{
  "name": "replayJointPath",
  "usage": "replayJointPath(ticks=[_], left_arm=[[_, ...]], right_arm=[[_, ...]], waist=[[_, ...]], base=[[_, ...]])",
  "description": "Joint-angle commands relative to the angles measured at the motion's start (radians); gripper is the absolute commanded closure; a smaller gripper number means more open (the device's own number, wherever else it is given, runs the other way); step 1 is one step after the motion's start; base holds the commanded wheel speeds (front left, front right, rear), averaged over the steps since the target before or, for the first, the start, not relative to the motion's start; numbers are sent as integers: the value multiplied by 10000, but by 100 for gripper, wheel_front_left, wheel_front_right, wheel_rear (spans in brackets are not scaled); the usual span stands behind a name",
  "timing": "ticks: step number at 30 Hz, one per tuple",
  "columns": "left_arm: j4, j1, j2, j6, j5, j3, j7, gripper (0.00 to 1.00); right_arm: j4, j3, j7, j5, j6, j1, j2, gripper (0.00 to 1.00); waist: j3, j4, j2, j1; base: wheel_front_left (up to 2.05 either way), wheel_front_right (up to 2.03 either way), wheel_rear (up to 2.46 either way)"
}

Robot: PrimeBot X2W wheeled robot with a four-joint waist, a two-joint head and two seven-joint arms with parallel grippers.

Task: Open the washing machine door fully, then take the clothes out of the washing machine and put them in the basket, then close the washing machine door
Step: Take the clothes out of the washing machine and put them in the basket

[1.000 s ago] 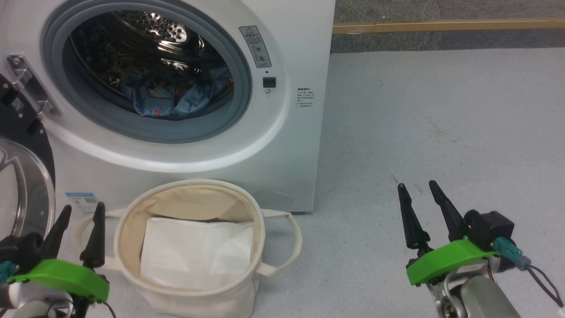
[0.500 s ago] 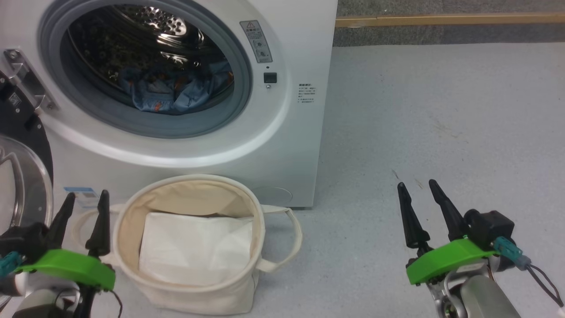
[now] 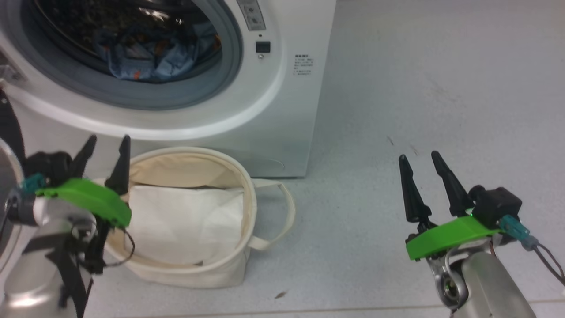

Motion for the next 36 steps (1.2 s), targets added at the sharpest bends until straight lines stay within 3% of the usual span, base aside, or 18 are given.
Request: replayJointPath(ticks=[1, 12, 21, 27, 30, 36], left_arm=[[121, -871, 304, -10, 75, 307, -20, 0], [2846, -4306, 490, 509, 1047, -293, 175, 0], [4156, -6856, 677, 1006, 1826, -843, 470, 0], [4931, -8471, 482, 1212, 2276, -1302, 867, 0], [5378, -9407, 439, 1573, 2469, -1456, 1026, 0], [5802, -10249, 520, 1934, 2532, -1525, 1190, 0]], right_arm=[[-425, 179, -122, 37, 8, -429, 61, 0], [-997, 56, -122, 19, 8, -1000, 121, 0], [-1570, -70, -122, 28, 8, -1462, 166, 0], [-1925, -300, -122, -21, 8, -1683, 178, 0], [-2100, -412, -122, -94, 8, -1769, 157, 0], [-2254, -500, -122, -142, 8, -1817, 141, 0]], waist=[[353, -158, 0, 0], [2076, -668, 0, 0], [3724, -909, 0, 0], [4875, -872, 0, 0], [5468, -840, 0, 0], [5959, -827, 0, 0]], base=[[0, 0, 0], [0, 0, 0], [0, 0, 0], [0, 0, 0], [0, 0, 0], [0, 0, 0]])
